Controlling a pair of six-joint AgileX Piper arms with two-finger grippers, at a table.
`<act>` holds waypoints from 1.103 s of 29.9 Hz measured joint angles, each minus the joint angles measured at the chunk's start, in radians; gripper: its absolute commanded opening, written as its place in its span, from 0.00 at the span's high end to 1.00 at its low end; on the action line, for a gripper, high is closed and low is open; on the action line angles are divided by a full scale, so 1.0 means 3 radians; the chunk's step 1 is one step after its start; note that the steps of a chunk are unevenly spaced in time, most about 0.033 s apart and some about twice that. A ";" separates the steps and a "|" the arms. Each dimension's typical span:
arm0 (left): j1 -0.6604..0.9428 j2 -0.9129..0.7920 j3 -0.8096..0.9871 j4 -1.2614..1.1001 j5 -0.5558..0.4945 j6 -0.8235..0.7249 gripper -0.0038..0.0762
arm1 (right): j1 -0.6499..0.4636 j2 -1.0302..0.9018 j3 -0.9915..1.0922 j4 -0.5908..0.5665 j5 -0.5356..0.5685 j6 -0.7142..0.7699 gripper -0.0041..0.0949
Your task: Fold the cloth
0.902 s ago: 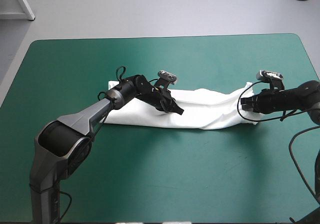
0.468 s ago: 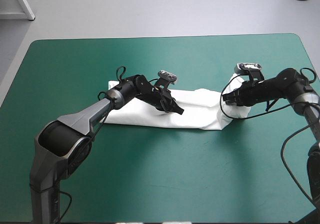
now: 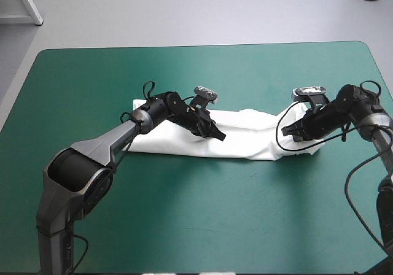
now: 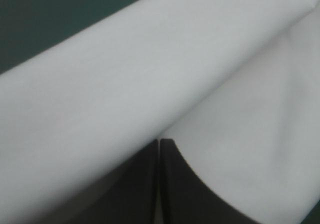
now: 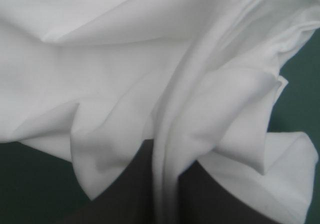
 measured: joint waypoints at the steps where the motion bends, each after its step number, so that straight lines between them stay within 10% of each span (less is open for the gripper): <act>1: 0.0000 0.0000 0.0000 0.0002 0.0000 0.0000 0.93 | 0.0000 0.0000 0.0000 -0.0031 -0.0003 0.0018 0.51; 5: -0.0003 0.0000 -0.0007 0.0066 0.0006 -0.0008 0.93 | -0.0037 0.0000 0.0000 -0.0106 0.0013 0.0138 0.37; 33: -0.0006 0.0000 -0.0029 0.0190 0.0050 -0.0025 0.93 | -0.0487 0.0134 0.0073 0.0161 -0.0233 -0.0052 0.34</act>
